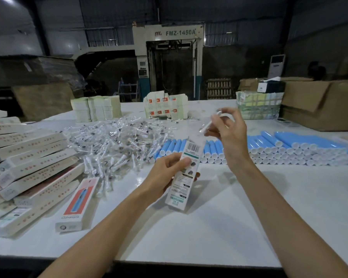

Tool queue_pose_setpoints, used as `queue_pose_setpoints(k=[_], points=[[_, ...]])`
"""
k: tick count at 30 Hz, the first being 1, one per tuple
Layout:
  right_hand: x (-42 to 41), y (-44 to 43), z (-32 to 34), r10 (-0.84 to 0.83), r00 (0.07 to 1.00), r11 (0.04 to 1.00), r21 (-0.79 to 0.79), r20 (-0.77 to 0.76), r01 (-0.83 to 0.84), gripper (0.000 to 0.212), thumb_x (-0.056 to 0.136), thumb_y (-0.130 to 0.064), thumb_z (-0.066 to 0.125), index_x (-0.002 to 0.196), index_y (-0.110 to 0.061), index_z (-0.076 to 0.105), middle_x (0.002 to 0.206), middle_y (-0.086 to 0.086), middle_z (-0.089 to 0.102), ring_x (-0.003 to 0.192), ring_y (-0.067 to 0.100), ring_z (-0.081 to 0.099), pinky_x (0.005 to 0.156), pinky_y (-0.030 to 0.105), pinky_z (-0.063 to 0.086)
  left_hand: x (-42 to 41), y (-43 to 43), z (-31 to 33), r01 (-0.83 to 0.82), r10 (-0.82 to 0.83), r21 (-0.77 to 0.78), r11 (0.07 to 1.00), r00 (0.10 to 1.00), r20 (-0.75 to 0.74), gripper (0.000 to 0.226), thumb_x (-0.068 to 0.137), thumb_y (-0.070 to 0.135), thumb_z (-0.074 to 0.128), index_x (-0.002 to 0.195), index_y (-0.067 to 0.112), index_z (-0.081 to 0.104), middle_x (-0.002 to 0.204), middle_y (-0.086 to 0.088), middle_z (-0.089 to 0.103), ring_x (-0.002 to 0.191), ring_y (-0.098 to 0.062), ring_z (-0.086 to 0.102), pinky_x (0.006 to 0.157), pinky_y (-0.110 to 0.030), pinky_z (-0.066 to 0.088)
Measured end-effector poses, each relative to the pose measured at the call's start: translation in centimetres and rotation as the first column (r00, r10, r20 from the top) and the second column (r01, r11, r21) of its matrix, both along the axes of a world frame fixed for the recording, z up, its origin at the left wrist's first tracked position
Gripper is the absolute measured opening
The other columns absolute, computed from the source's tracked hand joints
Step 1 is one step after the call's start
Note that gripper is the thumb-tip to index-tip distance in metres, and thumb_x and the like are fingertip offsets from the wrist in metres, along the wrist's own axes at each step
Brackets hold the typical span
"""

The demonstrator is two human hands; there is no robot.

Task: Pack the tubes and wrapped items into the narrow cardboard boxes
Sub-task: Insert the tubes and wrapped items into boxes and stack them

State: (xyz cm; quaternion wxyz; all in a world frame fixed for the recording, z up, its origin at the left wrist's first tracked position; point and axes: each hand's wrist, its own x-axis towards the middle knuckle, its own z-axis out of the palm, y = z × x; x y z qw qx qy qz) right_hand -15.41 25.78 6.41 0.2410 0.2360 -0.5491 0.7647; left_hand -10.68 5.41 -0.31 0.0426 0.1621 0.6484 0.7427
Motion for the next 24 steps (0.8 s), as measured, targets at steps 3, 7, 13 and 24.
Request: queue_pose_setpoints(k=[3,7,13,24], points=[[-0.4,-0.8,0.3,-0.134,0.991,0.969,0.204,-0.024,0.137,0.016,0.099,-0.018,0.069,0.110,-0.015,0.057,0.087,0.005,0.077,0.083,0.024,0.075,0.079,0.034,0.060,0.0,-0.1,0.0,-0.008,0.008,0.000,1.000,1.000,-0.003,0.032,0.104,0.028,0.071,0.132,0.012,0.070,0.123,-0.019,0.078,0.108,-0.042,0.078,0.081,-0.040,0.066],[-0.4,-1.3,0.6,-0.120,0.992,0.937,0.336,0.045,0.098,0.016,0.099,-0.011,0.069,0.107,-0.014,0.055,0.088,0.002,0.080,0.082,0.013,0.075,0.071,0.025,0.057,-0.1,-0.1,-0.1,0.002,-0.003,-0.005,1.000,0.999,-0.034,0.031,0.103,0.030,0.073,0.129,0.013,0.073,0.122,-0.020,0.077,0.107,-0.043,0.078,0.082,-0.040,0.065],[0.0,-2.5,0.3,-0.114,0.992,0.901,0.426,0.052,0.081,0.029,0.094,-0.009,0.074,0.111,-0.015,0.052,0.093,0.006,0.076,0.080,0.024,0.077,0.070,0.037,0.064,-0.4,-0.1,-0.3,0.014,-0.013,0.011,1.000,0.998,-0.055,0.031,0.100,0.034,0.077,0.128,0.021,0.075,0.123,-0.019,0.077,0.110,-0.043,0.077,0.089,-0.045,0.066],[-0.5,-2.6,-1.5,-0.210,0.978,0.762,0.625,-0.003,0.166,0.016,0.098,-0.035,0.071,0.101,-0.021,0.079,0.108,-0.008,0.072,0.098,0.001,0.065,0.086,0.022,0.048,-1.0,-0.5,-1.0,-0.093,0.095,0.035,0.995,0.994,-0.059,0.033,0.105,0.029,0.071,0.134,0.012,0.068,0.123,-0.019,0.077,0.112,-0.042,0.076,0.099,-0.058,0.061]])
